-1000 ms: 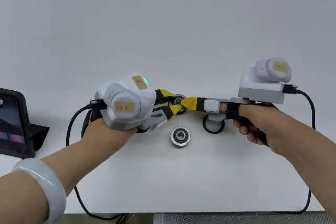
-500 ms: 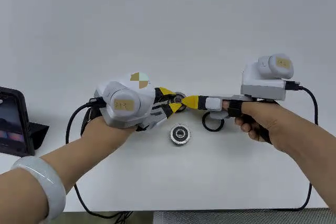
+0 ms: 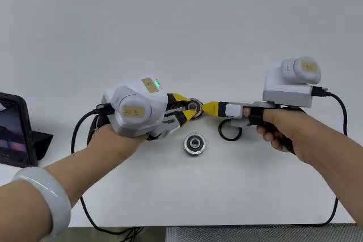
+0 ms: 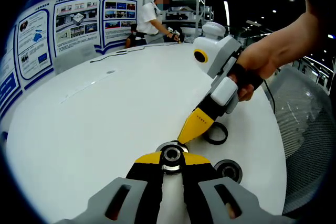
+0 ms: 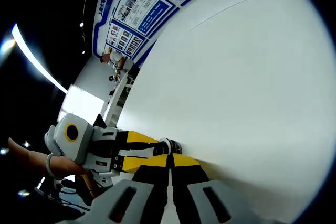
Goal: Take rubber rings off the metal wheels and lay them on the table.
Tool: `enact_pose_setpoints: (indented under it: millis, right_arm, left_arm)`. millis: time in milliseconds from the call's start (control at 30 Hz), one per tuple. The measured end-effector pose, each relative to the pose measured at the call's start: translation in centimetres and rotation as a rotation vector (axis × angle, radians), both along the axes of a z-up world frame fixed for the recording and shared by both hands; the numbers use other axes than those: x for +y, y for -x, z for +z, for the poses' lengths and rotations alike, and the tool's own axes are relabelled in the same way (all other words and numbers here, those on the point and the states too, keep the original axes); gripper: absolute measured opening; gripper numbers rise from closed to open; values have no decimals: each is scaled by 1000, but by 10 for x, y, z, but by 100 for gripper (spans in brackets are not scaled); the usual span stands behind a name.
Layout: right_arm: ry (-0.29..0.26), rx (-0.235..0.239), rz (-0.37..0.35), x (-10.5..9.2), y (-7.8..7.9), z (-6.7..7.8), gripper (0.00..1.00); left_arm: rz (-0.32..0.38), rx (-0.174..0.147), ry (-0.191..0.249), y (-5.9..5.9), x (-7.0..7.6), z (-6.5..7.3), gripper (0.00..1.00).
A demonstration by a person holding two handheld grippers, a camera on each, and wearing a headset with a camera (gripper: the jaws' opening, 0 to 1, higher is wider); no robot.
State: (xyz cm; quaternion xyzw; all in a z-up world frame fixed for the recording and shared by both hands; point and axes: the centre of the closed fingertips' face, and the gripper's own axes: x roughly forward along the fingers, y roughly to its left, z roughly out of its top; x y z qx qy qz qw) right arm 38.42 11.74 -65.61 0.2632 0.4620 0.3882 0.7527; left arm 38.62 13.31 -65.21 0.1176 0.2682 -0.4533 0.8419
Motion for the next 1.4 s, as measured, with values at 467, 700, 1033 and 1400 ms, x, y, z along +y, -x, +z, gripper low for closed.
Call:
enact_pose_setpoints:
  millis: [467, 700, 1033, 1400]
  right_arm:
    - [9, -38, 6, 3, 0, 4, 1]
    - [1, -46, 7, 6, 0, 7, 1]
    - [-25, -53, 15, 10, 2, 13, 1]
    - [-36, -48, -1, 10, 2, 16, 1]
  left_arm:
    - [0, 5, -2, -1, 0, -1, 13]
    - [-1, 4, -6, 0, 0, -1, 13]
    - [-8, 3, -6, 1, 0, -1, 13]
    - [-11, 1, -8, 1, -1, -1, 13]
